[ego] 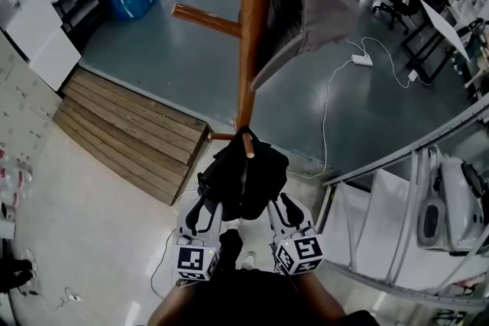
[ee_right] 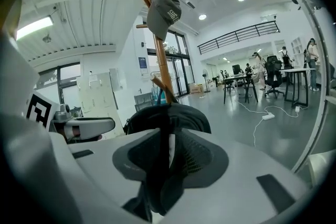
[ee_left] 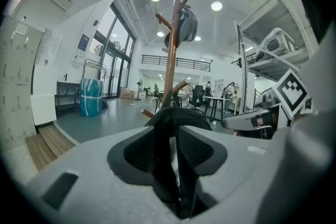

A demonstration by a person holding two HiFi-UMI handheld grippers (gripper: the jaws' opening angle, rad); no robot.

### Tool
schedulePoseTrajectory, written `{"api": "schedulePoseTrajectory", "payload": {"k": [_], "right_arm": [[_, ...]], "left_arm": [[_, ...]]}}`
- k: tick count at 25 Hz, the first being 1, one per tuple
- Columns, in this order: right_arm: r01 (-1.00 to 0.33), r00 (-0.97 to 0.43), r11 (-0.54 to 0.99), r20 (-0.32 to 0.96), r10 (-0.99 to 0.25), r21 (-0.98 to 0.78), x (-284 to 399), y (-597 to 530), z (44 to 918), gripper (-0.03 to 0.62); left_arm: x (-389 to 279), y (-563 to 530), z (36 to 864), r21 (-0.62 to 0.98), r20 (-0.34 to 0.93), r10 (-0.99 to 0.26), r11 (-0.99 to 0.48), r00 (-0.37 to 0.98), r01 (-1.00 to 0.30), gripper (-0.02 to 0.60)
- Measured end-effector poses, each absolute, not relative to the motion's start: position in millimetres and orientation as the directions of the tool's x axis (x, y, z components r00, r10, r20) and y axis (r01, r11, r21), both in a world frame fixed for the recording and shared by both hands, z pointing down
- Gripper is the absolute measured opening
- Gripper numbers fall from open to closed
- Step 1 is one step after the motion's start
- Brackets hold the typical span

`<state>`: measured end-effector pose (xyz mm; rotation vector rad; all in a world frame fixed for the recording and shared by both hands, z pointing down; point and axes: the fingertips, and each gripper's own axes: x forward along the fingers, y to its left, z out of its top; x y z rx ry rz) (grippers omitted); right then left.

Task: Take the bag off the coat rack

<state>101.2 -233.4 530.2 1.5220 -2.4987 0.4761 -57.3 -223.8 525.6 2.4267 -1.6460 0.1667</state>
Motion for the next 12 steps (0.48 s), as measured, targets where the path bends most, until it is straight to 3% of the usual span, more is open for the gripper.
{"api": "schedulePoseTrajectory", "payload": {"k": [12], "right_arm": [[-0.909, -0.417, 0.381, 0.352, -0.838, -0.17, 112.4, -256.4, 547.8, 0.132]], "left_arm": [[-66.3, -241.1, 538.4, 0.079, 0.251, -0.899, -0.35, 0.358, -0.933, 0.196]]}}
